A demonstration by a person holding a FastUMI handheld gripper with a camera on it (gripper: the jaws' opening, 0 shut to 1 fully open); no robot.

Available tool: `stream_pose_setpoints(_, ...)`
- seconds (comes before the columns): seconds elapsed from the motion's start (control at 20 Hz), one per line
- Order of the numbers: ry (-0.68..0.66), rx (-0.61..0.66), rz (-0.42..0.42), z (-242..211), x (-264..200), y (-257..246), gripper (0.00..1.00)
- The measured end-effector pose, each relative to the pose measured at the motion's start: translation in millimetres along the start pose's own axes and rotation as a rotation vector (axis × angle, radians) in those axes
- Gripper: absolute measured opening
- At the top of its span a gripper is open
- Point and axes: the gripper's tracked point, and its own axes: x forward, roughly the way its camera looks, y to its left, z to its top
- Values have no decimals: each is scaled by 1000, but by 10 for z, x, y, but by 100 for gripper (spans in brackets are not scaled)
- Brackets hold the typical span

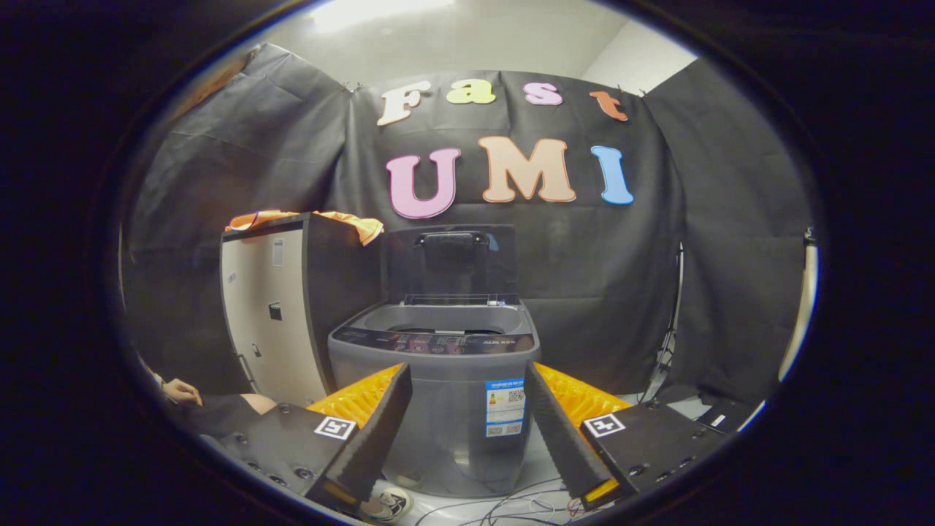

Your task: Put the clothes into the washing machine and then close the washing machine lid.

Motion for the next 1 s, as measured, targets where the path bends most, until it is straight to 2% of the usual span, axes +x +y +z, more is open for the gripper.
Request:
stream_pose_setpoints(0.3,-2,0,4,21,38,7,97)
stream_pose_setpoints(0.5,-11,-2,42,205,314,173,97)
stream_pose_setpoints(0.7,-65,-29,154,787,778,583,97)
stream_pose_setpoints(1.0,-138,-51,411,1915,1607,1585,97)
